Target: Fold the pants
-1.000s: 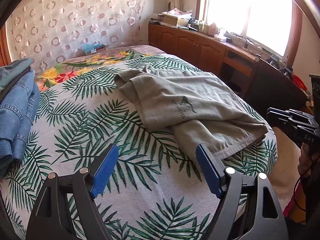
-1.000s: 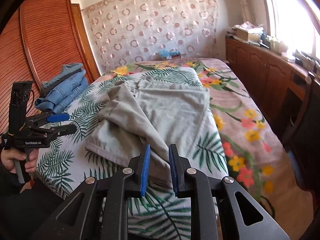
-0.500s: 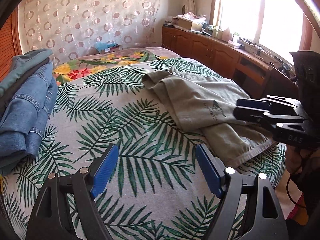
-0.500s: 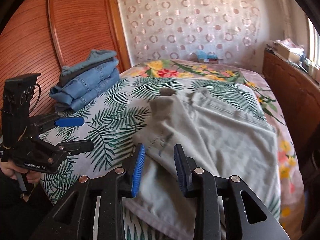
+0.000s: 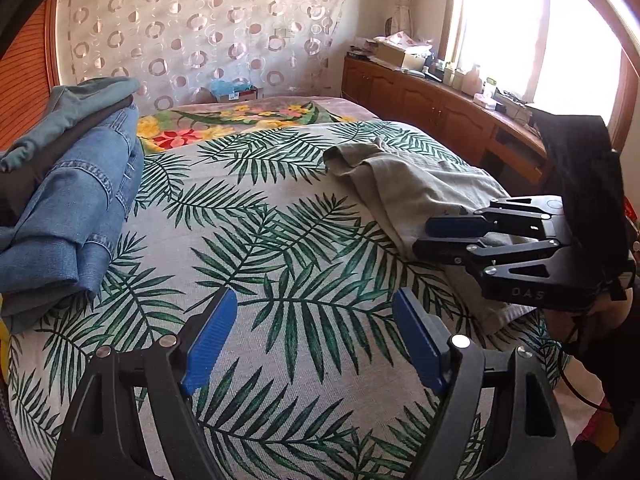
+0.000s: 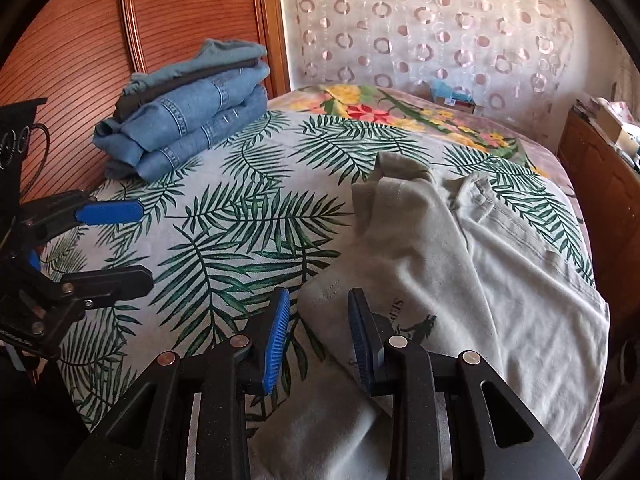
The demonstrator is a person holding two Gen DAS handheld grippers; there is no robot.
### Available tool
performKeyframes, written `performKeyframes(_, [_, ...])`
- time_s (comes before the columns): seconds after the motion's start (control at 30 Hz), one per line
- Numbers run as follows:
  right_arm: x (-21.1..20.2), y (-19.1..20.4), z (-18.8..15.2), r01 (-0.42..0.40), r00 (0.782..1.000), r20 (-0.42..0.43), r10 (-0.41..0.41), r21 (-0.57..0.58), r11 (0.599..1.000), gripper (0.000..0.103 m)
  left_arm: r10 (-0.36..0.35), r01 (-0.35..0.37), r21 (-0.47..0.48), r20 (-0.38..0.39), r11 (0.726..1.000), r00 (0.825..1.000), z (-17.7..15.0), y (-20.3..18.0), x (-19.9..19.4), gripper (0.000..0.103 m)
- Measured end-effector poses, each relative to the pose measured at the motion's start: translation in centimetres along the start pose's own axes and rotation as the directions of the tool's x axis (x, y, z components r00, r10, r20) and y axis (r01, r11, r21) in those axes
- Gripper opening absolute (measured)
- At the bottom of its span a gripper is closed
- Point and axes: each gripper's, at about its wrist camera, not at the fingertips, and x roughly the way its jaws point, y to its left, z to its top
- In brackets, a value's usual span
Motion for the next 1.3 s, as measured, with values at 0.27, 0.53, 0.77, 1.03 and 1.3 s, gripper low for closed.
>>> performKeyframes(0.27, [2.2,1.3,0.8,0.052,0.997,-0.053,-0.056,-0.068,0.996,0.021,-0.004,0.004,-0.001,0.003,1.0,1.0,-0.1,0.2,-0.1,0.08])
performKeyframes(0.53, [0.6,0.1,1.4,0.072,0.997,-0.002,-0.072,-0.016,0.997,0.004,-0.012,0.012,0.009,0.002,1.0,1.0,0.3,0.0,0.3,0.08])
performKeyframes(0.77, [-2.8,-3.8,1.9,0.141,0.988,0.056,-0.144,0.061,0.988,0.004,-0.033,0.033,0.037,0.0,0.999,0.999,1.6,-1.7,1.3,0.08])
performKeyframes(1.03, [-3.7,-7.9,2.1,0.221,0.972,0.053,-0.229,0.125,0.967,0.004,-0.067,0.065,0.099,0.017,0.993,0.998,4.2,-4.7,2.6,0.08])
performKeyframes(1.3, [-3.0,-10.8,1.7,0.274,0.958,0.031,-0.285,0.193,0.942,0.005,-0.09,0.092,0.147,-0.02,0.985,0.996,4.8,-7.7,4.6,0.08])
